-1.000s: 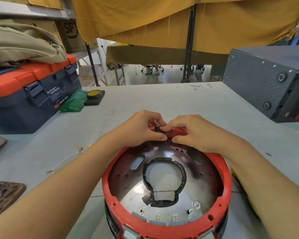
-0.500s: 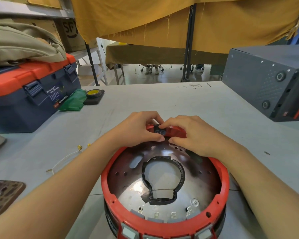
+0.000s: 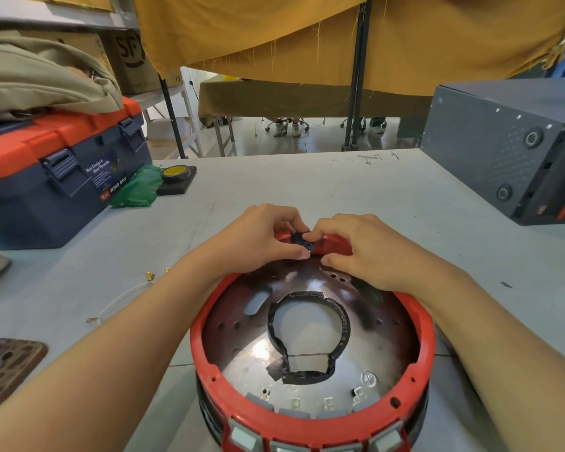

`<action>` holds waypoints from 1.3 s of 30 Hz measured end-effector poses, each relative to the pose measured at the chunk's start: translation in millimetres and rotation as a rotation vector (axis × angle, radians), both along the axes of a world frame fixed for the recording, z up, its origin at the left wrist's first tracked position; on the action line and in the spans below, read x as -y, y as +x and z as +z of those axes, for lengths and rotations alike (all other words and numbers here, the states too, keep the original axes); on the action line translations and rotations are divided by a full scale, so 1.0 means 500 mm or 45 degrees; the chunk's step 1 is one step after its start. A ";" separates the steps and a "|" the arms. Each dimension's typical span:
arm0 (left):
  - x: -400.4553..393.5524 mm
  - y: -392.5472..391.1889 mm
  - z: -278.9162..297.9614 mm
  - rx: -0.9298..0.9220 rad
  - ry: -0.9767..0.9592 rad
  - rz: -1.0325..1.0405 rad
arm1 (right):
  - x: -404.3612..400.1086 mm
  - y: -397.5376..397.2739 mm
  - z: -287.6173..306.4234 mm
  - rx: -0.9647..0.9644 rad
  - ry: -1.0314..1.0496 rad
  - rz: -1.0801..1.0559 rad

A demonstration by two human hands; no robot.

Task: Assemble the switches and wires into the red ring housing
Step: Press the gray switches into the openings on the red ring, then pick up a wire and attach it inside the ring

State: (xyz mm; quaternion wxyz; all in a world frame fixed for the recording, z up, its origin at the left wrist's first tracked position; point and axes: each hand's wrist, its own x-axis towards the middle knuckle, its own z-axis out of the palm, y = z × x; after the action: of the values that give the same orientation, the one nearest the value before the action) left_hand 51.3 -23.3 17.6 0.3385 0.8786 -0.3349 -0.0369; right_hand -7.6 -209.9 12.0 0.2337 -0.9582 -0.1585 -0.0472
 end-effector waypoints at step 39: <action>-0.227 -0.099 -0.012 -0.225 -0.263 0.549 | -0.004 -0.073 -0.003 -0.010 0.000 -0.224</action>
State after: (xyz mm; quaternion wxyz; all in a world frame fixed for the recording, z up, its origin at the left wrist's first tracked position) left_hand 1.9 90.4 11.7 0.4544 0.8839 -0.1108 -0.0060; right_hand -43.9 -208.1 10.5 0.2293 -0.9685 -0.0727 -0.0638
